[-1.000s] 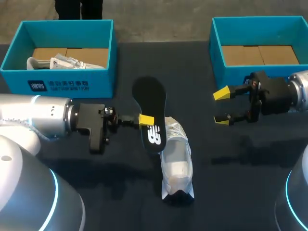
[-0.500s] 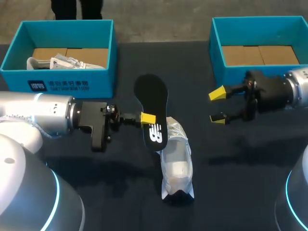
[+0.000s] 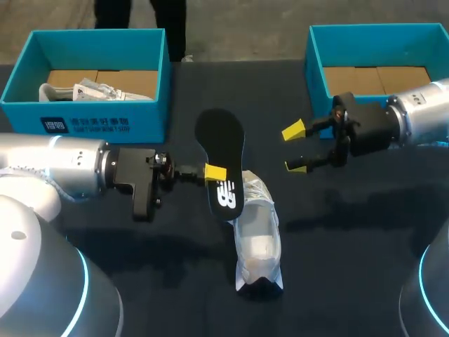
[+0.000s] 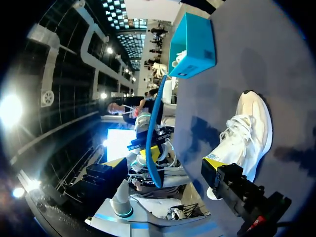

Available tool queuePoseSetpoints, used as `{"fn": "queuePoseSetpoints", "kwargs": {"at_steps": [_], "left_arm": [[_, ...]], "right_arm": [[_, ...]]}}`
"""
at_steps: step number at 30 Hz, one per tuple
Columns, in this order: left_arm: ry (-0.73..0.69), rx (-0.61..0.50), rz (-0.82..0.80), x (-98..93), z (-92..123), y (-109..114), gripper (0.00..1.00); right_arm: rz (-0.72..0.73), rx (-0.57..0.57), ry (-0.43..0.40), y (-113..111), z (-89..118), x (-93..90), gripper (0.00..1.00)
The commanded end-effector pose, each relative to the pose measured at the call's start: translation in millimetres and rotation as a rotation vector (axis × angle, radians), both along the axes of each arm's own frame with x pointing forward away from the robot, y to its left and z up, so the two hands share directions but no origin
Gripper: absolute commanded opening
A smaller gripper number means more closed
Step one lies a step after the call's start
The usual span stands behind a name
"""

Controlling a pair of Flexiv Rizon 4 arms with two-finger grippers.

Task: Take the shoe out of the shoebox, open the shoe tongue, remove and reinsert the insole, then place the shoe into the shoebox

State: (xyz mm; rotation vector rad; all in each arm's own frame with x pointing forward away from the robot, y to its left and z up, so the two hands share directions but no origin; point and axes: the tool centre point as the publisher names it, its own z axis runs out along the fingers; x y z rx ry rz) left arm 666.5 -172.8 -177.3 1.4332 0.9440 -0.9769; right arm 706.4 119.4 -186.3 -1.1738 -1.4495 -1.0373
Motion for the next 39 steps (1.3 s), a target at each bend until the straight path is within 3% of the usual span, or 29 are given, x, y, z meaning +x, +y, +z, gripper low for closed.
{"fn": "queuePoseSetpoints", "kwargs": {"at_steps": [1,19,25,39], "left_arm": [[-0.002,-0.001,0.003,-0.7,-0.9,-1.6,0.0],[-0.021,-0.017,-0.019,4.5,0.1,-3.3,0.0],[-0.012,-0.034,-0.04,11.8,-3.3,-10.4,0.0],[-0.016,-0.067,-0.063,12.4,-12.1,-22.8,0.0]], "right_arm": [[0.003,-0.001,0.001,0.9,-0.4,1.1,1.0],[0.003,-0.001,0.001,0.9,-0.4,1.1,1.0],[0.004,-0.013,-0.006,21.8,-5.4,2.2,1.0],[-0.022,0.003,-0.06,47.7,-4.3,6.4,1.0]]}}
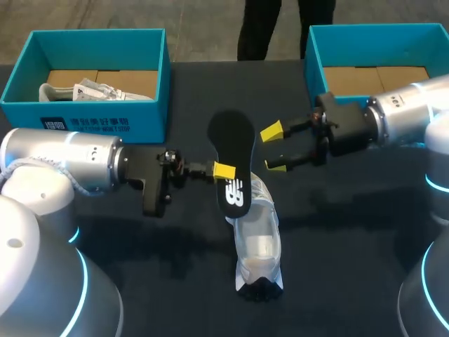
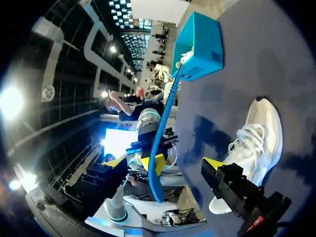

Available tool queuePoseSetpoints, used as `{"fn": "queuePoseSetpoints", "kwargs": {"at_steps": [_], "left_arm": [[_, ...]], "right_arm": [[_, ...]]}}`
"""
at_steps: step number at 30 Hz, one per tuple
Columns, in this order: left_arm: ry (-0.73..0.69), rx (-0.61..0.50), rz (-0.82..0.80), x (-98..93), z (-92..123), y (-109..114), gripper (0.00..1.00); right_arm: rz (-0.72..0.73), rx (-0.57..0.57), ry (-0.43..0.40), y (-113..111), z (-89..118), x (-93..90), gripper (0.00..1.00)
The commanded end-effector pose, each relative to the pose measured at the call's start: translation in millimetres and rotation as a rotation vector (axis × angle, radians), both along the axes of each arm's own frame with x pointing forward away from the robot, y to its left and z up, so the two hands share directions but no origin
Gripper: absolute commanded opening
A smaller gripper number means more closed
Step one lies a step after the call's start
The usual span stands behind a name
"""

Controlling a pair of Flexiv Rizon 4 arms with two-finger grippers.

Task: Take the shoe out of the shoebox, open the shoe tongue, remove and reinsert the insole, then place the shoe into the shoebox

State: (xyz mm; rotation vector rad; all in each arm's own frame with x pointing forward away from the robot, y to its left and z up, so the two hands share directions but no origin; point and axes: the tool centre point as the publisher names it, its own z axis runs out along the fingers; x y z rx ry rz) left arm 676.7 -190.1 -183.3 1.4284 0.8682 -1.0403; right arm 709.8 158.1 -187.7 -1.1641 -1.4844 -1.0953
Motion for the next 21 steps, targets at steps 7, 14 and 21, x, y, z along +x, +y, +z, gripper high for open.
{"fn": "queuePoseSetpoints", "kwargs": {"at_steps": [7,14,21], "left_arm": [[-0.043,-0.01,0.004,2.9,-11.7,-12.8,0.0],[-0.053,0.0,0.02,6.3,-14.6,-21.4,0.0],[-0.063,0.003,0.022,8.6,-15.6,-25.2,0.0]], "right_arm": [[0.003,0.017,-0.005,16.9,-4.6,8.8,1.0],[0.017,0.027,-0.014,24.6,-3.8,10.6,1.0],[0.02,0.035,-0.014,27.3,-7.2,7.6,0.83]]}}
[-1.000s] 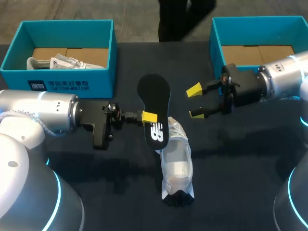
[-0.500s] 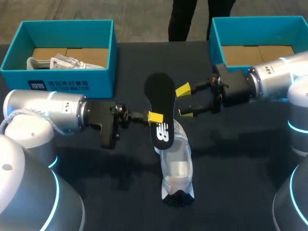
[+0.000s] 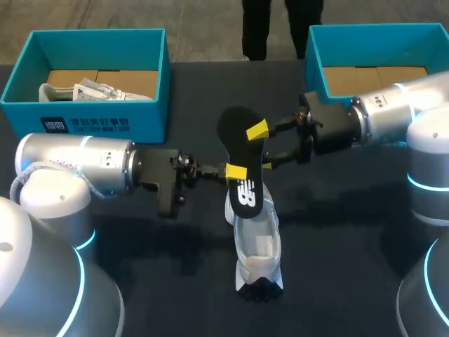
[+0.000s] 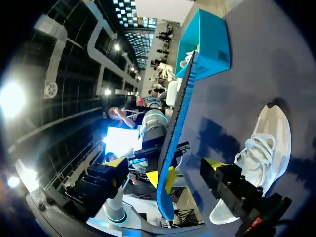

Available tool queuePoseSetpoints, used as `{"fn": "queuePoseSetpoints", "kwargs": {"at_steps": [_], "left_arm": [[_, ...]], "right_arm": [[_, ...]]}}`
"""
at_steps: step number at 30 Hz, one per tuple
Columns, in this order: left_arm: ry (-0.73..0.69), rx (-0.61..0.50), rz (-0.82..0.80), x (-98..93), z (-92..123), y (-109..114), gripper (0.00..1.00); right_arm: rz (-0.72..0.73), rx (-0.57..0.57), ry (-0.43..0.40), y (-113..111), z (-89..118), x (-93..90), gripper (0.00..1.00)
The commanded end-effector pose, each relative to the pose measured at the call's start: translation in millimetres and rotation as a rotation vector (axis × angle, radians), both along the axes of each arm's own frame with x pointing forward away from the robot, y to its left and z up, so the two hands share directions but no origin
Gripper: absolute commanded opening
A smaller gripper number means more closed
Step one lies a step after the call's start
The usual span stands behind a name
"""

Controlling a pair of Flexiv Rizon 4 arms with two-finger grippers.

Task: Take the shoe out of the shoebox, open the shoe tongue, remove and reinsert the insole, then place the shoe into the shoebox

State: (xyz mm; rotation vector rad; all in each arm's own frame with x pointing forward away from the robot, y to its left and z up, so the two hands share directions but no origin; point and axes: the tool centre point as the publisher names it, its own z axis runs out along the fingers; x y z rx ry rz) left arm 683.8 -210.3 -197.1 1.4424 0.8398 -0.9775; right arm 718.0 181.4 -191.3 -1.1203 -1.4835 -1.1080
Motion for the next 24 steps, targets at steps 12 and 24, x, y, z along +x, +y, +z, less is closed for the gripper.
{"fn": "queuePoseSetpoints", "kwargs": {"at_steps": [12,24], "left_arm": [[-0.017,-0.003,0.021,4.8,-4.9,-6.6,0.0],[-0.025,0.002,0.022,1.6,-9.9,-9.9,0.0]], "right_arm": [[-0.005,0.022,-0.001,10.8,-4.6,-7.1,0.44],[0.004,0.037,-0.006,18.9,-4.1,-10.1,0.44]]}}
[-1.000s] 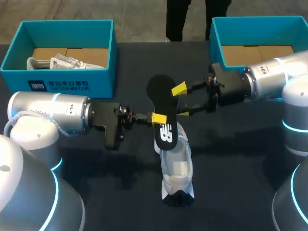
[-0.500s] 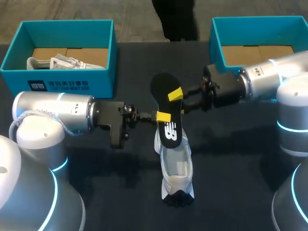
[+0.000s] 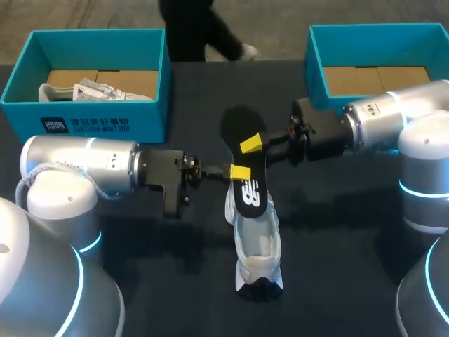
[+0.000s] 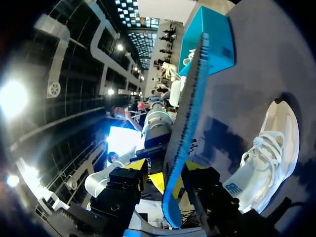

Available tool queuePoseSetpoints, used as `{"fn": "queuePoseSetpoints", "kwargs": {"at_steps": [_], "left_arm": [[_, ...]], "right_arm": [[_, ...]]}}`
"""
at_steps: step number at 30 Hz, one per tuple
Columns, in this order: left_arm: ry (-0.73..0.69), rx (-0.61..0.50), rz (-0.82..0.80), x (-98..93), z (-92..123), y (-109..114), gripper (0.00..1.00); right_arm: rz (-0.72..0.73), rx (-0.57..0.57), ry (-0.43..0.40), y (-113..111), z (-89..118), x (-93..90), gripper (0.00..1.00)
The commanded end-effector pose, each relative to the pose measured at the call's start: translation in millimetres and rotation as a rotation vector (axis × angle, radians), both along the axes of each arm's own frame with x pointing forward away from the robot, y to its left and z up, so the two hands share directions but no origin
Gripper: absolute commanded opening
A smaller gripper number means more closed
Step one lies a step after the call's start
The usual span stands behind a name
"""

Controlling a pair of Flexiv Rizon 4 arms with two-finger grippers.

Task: Take the shoe out of the shoebox, open the shoe tongue, remove and reinsert the insole, then place the shoe into the shoebox

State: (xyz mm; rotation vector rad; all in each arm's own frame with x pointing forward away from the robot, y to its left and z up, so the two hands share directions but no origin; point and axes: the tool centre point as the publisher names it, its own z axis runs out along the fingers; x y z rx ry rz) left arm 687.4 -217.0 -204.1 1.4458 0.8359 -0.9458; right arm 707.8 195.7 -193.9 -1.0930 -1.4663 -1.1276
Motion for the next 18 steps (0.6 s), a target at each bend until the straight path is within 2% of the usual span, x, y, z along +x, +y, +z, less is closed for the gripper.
{"fn": "queuePoseSetpoints", "kwargs": {"at_steps": [1,5,7,13,15,16,18], "left_arm": [[-0.001,-0.003,0.005,-2.3,-3.6,-3.6,0.0],[-0.005,-0.001,0.007,-3.5,-5.1,-4.3,0.0],[-0.009,0.0,0.008,-4.0,-6.1,-5.1,0.0],[-0.013,0.0,0.008,-5.8,-9.0,-9.8,0.0],[-0.011,0.0,0.006,-6.8,-9.4,-10.8,0.0],[-0.011,0.0,0.006,-7.2,-9.7,-11.1,0.0],[-0.002,-0.002,0.006,-7.5,-9.9,-11.1,0.0]], "right_arm": [[0.0,0.006,-0.002,5.1,-1.4,-0.5,0.44],[0.0,0.006,-0.002,7.3,-1.9,-2.1,0.39],[-0.002,0.007,-0.001,7.7,-2.8,-3.3,0.25],[-0.005,0.01,0.001,9.0,-3.2,-6.2,0.28],[-0.007,0.01,0.0,8.8,-2.4,-6.9,0.17],[-0.008,0.01,0.0,8.7,-2.0,-7.2,0.0],[-0.009,0.012,-0.002,8.7,-1.5,-8.0,0.0]]}}
